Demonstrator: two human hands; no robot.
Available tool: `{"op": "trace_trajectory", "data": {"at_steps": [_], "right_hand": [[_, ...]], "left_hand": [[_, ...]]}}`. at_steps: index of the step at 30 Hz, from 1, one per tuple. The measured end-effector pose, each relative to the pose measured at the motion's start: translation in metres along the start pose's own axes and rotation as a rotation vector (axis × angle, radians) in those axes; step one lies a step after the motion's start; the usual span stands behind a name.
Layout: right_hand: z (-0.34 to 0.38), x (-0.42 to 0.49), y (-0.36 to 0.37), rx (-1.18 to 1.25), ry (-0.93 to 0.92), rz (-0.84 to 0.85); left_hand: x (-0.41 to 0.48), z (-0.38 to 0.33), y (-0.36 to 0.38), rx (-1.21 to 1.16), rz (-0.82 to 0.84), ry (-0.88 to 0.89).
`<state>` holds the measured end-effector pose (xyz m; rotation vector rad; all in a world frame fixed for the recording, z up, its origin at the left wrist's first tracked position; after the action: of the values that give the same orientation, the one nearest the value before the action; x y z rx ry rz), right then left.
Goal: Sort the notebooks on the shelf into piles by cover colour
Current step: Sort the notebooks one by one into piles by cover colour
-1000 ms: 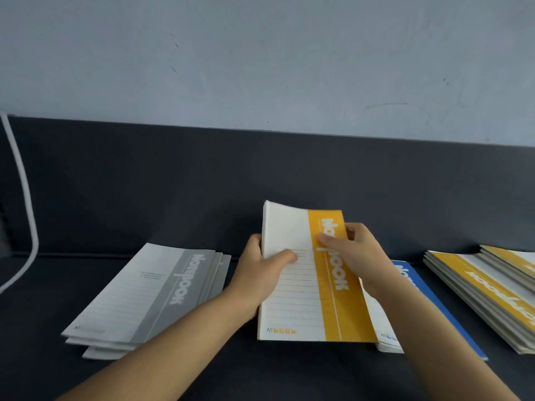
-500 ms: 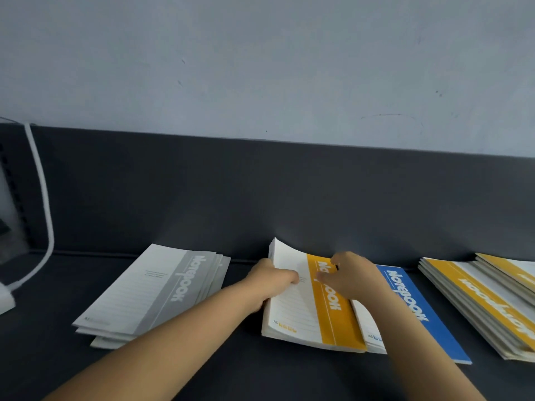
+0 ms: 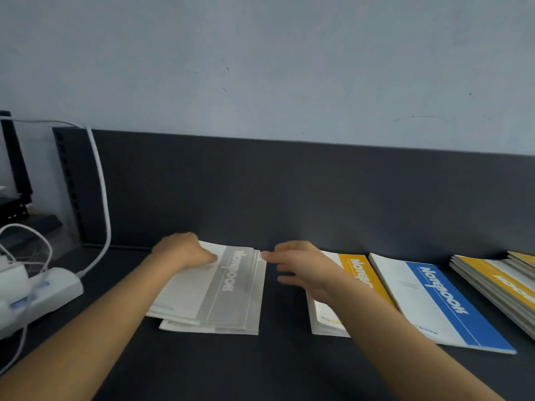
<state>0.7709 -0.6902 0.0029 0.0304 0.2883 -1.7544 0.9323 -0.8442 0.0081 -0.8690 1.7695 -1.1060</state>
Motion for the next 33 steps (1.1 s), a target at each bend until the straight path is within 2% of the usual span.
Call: {"op": "trace_trajectory", "data": {"at_steps": [5, 10, 13, 16, 20, 24, 27, 29, 31, 33], "right_hand": [[-0.014, 0.034, 0.021, 0.237, 0.161, -0.050], [-0.018, 0.045, 0.018, 0.307, 0.172, -0.080], [-0.021, 0.048, 0.014, 0.317, 0.158, -0.107], [-0.018, 0.045, 0.006, 0.295, 0.093, -0.181], [0.006, 0.030, -0.007, 0.318, -0.207, -0.258], [0.025, 0.007, -0.001, 0.155, -0.482, -0.295], [0.027, 0.000, -0.001, 0.162, -0.612, -0.315], [0.023, 0.001, -0.006, 0.181, -0.597, -0.338], [0.012, 0.008, -0.010, 0.128, -0.487, -0.366], [-0.001, 0.018, -0.012, 0.093, -0.346, -0.347]], "left_hand": [[0.016, 0.010, 0.014, -0.227, 0.065, 0.081], [0.023, -0.002, 0.023, -0.513, 0.185, 0.226], [0.027, 0.000, 0.022, -0.701, 0.223, 0.234], [0.027, -0.007, 0.018, -0.931, 0.190, 0.354], [0.002, -0.031, 0.006, -1.158, 0.071, 0.690], [-0.014, -0.041, 0.011, -1.233, 0.028, 0.827], [-0.020, -0.044, 0.018, -1.249, 0.056, 0.853], [-0.021, -0.045, 0.022, -1.197, 0.023, 0.830], [-0.017, -0.045, 0.027, -1.115, -0.044, 0.751], [-0.010, -0.043, 0.035, -1.105, -0.037, 0.640]]}}
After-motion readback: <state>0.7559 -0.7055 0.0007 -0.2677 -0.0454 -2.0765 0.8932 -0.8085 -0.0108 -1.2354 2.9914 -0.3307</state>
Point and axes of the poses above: each hand's wrist, its own x-axis towards the middle knuckle, its own y-axis out of the palm, z = x × y, the point moved 5 cm from there along x, towards the middle knuckle, and after that the axes turned 12 degrees about z, right-handed, at the moved point
